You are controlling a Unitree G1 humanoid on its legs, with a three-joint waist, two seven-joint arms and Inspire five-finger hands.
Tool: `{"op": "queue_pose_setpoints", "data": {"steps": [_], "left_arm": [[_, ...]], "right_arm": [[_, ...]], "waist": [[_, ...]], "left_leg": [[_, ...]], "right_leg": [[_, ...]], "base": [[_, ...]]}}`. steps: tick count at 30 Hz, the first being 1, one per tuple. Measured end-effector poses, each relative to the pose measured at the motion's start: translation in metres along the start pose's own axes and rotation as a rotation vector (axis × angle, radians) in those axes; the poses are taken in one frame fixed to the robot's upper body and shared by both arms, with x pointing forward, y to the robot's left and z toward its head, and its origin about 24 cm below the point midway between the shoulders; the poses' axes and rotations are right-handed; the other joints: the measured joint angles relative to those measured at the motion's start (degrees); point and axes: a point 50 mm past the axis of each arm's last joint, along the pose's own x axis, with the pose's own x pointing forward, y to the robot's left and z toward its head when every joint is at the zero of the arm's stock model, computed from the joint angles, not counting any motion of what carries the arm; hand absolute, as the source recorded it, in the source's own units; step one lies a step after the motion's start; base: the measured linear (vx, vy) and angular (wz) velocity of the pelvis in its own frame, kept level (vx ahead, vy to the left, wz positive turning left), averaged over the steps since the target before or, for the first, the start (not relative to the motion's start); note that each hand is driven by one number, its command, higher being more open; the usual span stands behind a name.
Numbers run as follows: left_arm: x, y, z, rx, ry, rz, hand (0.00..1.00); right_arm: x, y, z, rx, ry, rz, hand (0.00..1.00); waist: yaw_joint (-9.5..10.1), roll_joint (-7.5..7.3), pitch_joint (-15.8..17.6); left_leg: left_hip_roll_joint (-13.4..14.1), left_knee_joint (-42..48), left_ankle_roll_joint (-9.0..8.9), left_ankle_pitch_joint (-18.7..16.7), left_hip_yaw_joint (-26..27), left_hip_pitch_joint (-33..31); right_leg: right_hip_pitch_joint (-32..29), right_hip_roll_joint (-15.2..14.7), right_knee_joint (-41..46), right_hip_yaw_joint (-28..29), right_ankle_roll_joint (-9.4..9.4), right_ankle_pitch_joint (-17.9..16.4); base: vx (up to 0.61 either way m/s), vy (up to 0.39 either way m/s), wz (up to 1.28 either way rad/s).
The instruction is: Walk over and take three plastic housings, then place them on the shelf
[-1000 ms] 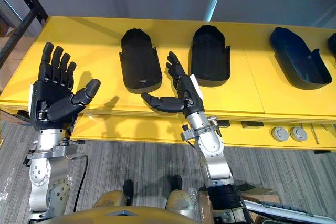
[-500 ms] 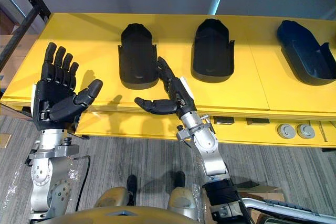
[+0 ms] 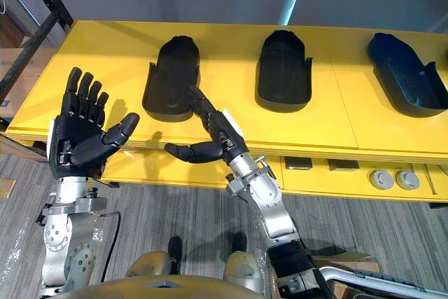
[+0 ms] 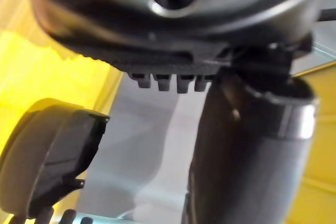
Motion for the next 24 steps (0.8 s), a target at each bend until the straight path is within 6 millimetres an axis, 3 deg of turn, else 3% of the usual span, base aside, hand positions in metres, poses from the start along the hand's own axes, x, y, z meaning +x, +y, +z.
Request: {"op": "queue_pose_setpoints", "data": {"steps": [3,6,9,12,19,24], "left_arm": [[-0.002,0.0,-0.001,0.004,0.01,0.001,1.0],[-0.002,0.0,-0.001,0.004,0.011,0.001,1.0],[-0.003,0.0,-0.001,0.007,0.013,0.001,1.0],[-0.003,0.0,-0.001,0.007,0.013,0.001,1.0],[-0.002,0.0,-0.001,0.01,0.013,0.007,1.0],[-0.002,0.001,-0.001,0.014,0.008,0.023,1.0]], "right_arm": [[-0.001,-0.003,0.001,-0.106,-0.004,-0.075,1.0],[-0.005,-0.006,0.017,-0.222,-0.082,-0.147,1.0],[-0.008,-0.006,0.051,-0.367,-0.273,-0.194,1.0],[-0.011,-0.002,0.072,-0.453,-0.396,-0.186,1.0],[0.001,0.004,0.068,-0.543,-0.384,-0.086,1.0],[0.013,0.0,0.052,-0.644,-0.309,-0.043,1.0]], "waist": [[0.07,-0.15,-0.1],[0.11,-0.17,-0.1],[0.05,-0.2,-0.1],[0.05,-0.39,-0.2],[0.58,-0.57,-0.3],[1.73,-0.56,-0.4]], "left_leg": [[0.1,-0.1,-0.41,0.5,0.0,0.0],[0.1,0.2,-0.4,0.5,0.1,0.0],[0.2,0.6,-0.38,0.3,0.2,-0.1],[0.2,0.7,-0.39,0.2,0.3,-0.1],[0.2,0.7,-0.1,0.3,-0.2,-0.4],[0.1,0.7,-0.56,1.1,-2.0,-1.2]], "right_leg": [[0.1,0.0,0.0,-0.5,-0.01,0.0],[0.2,0.0,0.0,-0.5,-0.01,0.0],[0.3,0.0,0.0,-0.4,-0.01,0.0],[0.3,0.1,0.0,-0.4,-0.01,0.0],[0.4,0.0,-0.1,-1.1,-0.02,0.0],[1.0,0.0,-0.4,-2.9,-0.02,0.0]], "base": [[-0.01,-0.006,0.05],[0.0,0.0,0.0],[-0.01,0.002,-0.02],[-0.01,0.0,-0.01],[-0.02,-0.003,0.06],[0.0,-0.007,0.21]]}}
